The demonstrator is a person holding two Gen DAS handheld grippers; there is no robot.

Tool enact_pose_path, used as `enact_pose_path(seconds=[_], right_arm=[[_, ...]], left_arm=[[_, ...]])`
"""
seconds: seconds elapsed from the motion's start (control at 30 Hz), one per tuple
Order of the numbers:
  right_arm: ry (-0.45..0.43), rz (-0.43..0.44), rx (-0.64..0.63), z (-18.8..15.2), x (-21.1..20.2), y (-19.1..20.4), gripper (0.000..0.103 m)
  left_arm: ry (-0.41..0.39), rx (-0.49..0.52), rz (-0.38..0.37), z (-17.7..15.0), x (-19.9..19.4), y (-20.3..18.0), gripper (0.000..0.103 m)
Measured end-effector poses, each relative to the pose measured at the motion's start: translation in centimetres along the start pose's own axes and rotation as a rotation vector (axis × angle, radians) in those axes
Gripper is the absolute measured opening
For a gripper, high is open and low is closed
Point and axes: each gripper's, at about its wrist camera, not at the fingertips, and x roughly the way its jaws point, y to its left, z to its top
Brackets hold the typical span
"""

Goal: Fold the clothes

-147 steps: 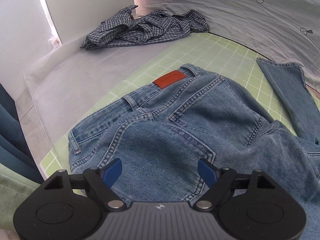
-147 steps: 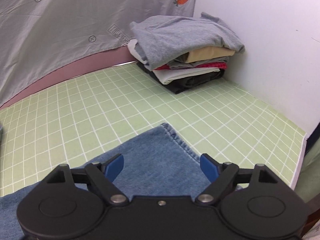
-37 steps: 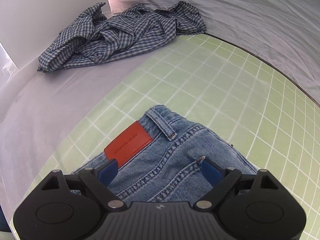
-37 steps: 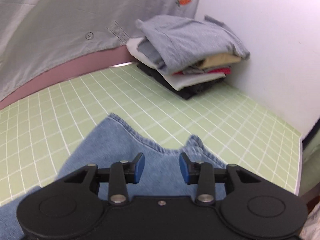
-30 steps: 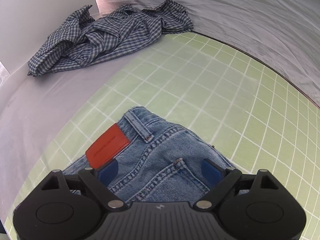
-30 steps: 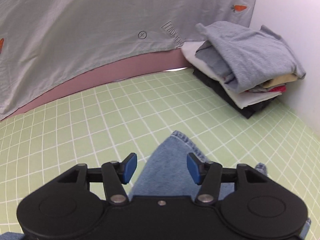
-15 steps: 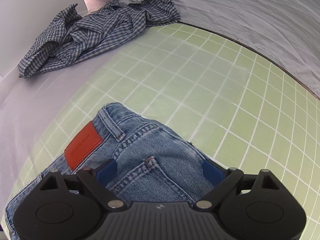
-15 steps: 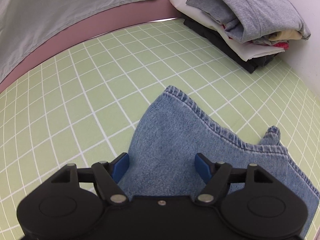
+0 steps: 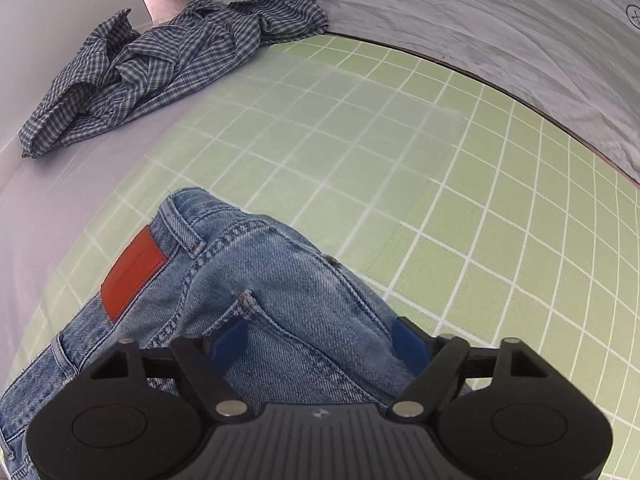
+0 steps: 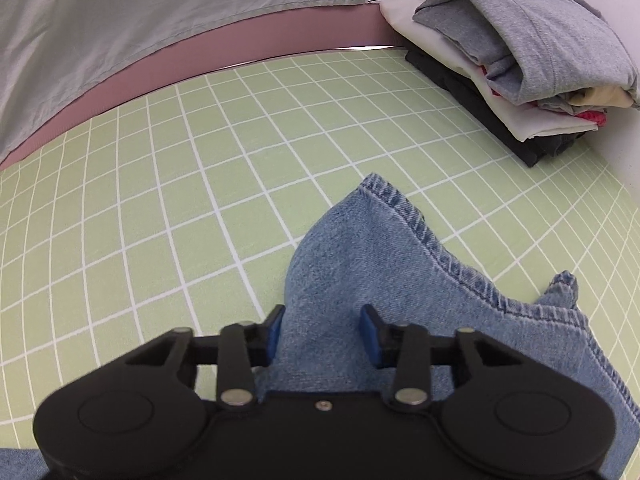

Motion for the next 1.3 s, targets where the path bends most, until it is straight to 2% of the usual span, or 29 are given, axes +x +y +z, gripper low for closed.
enact_pose_path(seconds=[0.03, 0.1, 0.13, 0.17, 0.3, 0.43, 0.5, 0.57, 0.6, 0.63, 0.67, 0.7, 0.73, 0.77, 0.8, 0.83, 0.87, 1.0, 1.1, 1.17, 1.2, 1.23, 1.3], right_arm=[[-0.011, 0.001, 0.002, -0.1, -0.2, -0.3, 0.010], [-0.040, 0.024, 0.026, -0.1, -0.8, -1.1, 0.008], [-0.059, 0.028, 0.032, 0.0, -1.3, -1.4, 0.007], [-0.080, 0.027, 0.035, 0.2, -1.9, -1.7, 0.007], [-0.235, -0.009, 0.076, 2.4, -5.3, -3.2, 0.006], [-0.372, 0.040, 0.191, 5.8, -8.0, -4.9, 0.005], [-0.437, 0.068, 0.196, 7.7, -8.7, -4.4, 0.004], [-0.490, 0.132, 0.172, 9.4, -8.4, -2.8, 0.004], [-0.512, 0.171, 0.165, 10.1, -8.1, -2.1, 0.005], [-0.533, 0.211, 0.160, 10.6, -7.8, -1.3, 0.010], [-0.526, 0.233, 0.137, 11.3, -7.5, 0.0, 0.019], [-0.521, 0.226, 0.106, 11.6, -7.5, 1.0, 0.044], [-0.519, 0.211, 0.075, 11.6, -7.6, 2.0, 0.062], [-0.523, 0.204, 0.038, 11.3, -7.7, 2.7, 0.065], [-0.516, 0.195, 0.011, 10.8, -7.6, 3.0, 0.065], [-0.504, 0.185, -0.012, 10.3, -7.4, 3.3, 0.068], [-0.474, 0.178, -0.011, 9.5, -6.9, 3.1, 0.070], [-0.309, 0.186, 0.085, 6.6, -4.0, 1.1, 0.072], [-0.228, 0.175, 0.156, 5.1, -1.7, -0.6, 0.071], [-0.196, 0.179, 0.186, 4.5, -0.5, -1.4, 0.067], [-0.182, 0.194, 0.205, 4.3, 0.0, -1.8, 0.062], [-0.170, 0.225, 0.231, 4.1, 0.6, -2.2, 0.056], [-0.149, 0.291, 0.288, 3.9, 1.5, -2.9, 0.052]], left_arm=[[-0.008, 0.001, -0.004, -0.1, -0.2, -0.1, 0.062], [-0.034, -0.006, 0.005, -0.1, -0.7, -0.1, 0.044], [-0.048, -0.014, 0.013, -0.1, -1.1, 0.1, 0.029], [-0.048, -0.035, -0.005, 0.1, -1.3, 0.6, 0.025], [-0.070, -0.129, -0.062, 1.1, -2.7, 3.0, 0.016], [-0.162, -0.244, -0.084, 2.6, -5.4, 6.2, 0.014], [-0.219, -0.312, -0.109, 3.6, -6.4, 7.9, 0.013], [-0.279, -0.359, -0.123, 4.8, -6.8, 9.0, 0.013], [-0.314, -0.387, -0.116, 5.2, -6.6, 9.3, 0.014], [-0.348, -0.413, -0.104, 5.6, -6.3, 9.5, 0.016], [-0.362, -0.416, -0.066, 6.0, -5.7, 9.4, 0.022], [-0.356, -0.391, -0.026, 6.5, -5.3, 9.1, 0.023], [-0.338, -0.352, 0.010, 7.1, -5.0, 8.7, 0.026], [-0.333, -0.323, 0.015, 7.2, -5.1, 8.6, 0.037], [-0.341, -0.306, -0.006, 7.0, -5.3, 8.5, 0.046], [-0.348, -0.287, -0.026, 6.7, -5.6, 8.4, 0.067], [-0.349, -0.257, -0.040, 6.1, -5.7, 8.3, 0.079], [-0.272, -0.128, -0.042, 3.0, -5.0, 6.7, 0.080], [-0.191, -0.065, -0.038, 0.6, -3.7, 5.8, 0.080], [-0.141, -0.038, -0.026, -0.9, -2.9, 5.5, 0.080], [-0.123, -0.032, -0.019, -1.4, -2.6, 5.3, 0.080], [-0.110, -0.029, -0.011, -1.9, -2.4, 5.2, 0.080], [-0.085, -0.021, 0.006, -2.9, -1.9, 5.0, 0.083]])
